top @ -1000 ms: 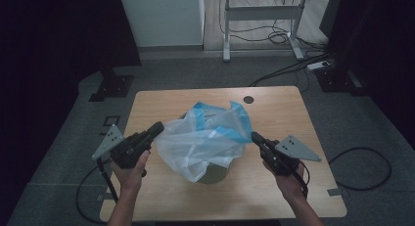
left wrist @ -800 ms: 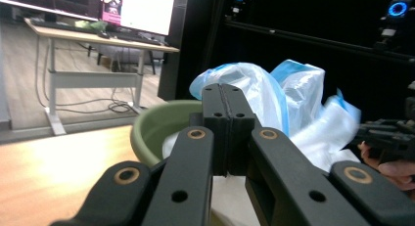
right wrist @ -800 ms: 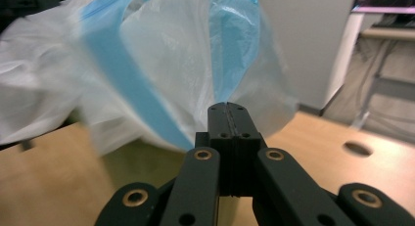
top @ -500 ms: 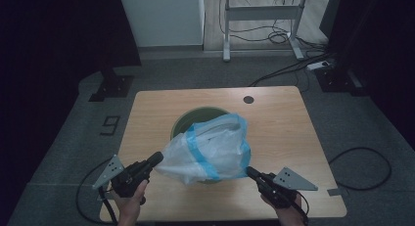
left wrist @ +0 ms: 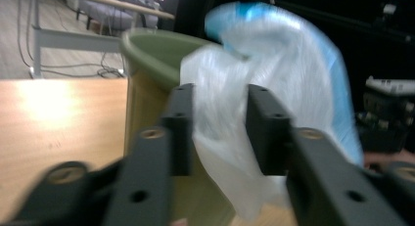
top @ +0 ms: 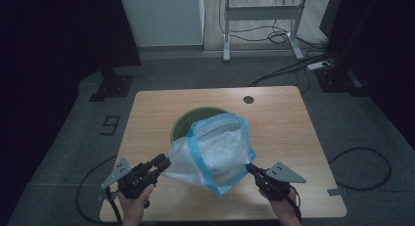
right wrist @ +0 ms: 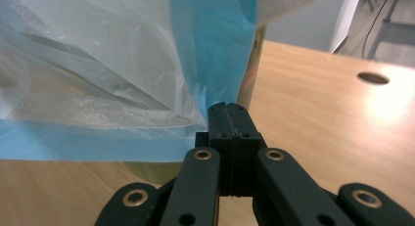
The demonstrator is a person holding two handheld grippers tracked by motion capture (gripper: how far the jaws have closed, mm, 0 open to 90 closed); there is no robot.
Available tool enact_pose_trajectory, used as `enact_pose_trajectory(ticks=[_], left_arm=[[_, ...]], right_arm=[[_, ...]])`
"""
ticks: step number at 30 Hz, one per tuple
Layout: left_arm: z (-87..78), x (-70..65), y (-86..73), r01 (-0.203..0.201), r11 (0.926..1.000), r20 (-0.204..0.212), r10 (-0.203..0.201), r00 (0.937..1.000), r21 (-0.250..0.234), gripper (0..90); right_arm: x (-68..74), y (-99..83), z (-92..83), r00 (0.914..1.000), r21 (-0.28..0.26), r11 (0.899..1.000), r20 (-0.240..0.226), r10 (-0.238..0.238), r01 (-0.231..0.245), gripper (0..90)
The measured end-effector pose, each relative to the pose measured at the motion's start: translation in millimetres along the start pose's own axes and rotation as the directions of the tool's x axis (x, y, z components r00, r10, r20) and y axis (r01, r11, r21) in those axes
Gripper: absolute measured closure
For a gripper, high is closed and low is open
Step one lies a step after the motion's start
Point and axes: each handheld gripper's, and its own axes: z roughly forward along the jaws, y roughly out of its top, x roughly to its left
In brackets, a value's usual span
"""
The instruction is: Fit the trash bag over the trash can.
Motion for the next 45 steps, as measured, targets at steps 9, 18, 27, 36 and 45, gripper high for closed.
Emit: enact_pose_trajectory(ticks=[9,18,27,36,45], left_arm=[[9.7,-11.2,55.8,-0.038,0.9982,0.009,0.038,0.9993,0.046,45.7],[56.5,-19.5,66.2,-0.072,0.9736,0.113,0.049,0.9924,0.216,27.5],[65.3,-23.4,57.6,-0.153,0.9568,0.106,0.13,0.9859,0.247,85.7],[40.0,-22.2,48.8,-0.156,0.9819,0.078,0.148,0.9859,0.108,89.2],[39.0,-32.0,50.8,-0.214,0.9741,0.038,0.212,0.9766,0.073,89.5]], right_arm=[[1.1,10.9,-2.4,0.9981,-0.019,0.998,0.032,-0.053,0.053,89.0],[2.3,9.5,-2.0,0.9968,-0.014,0.997,0.039,-0.069,0.07,89.0],[5.0,-0.3,-10.6,0.9974,-0.016,0.998,0.032,-0.064,0.065,88.9],[3.4,14.4,-44.3,0.9976,-0.128,0.992,-0.068,-0.003,-0.006,54.5],[-4.8,86.1,-37.3,0.994,-0.168,0.983,-0.09,0.062,-0.076,38.6]])
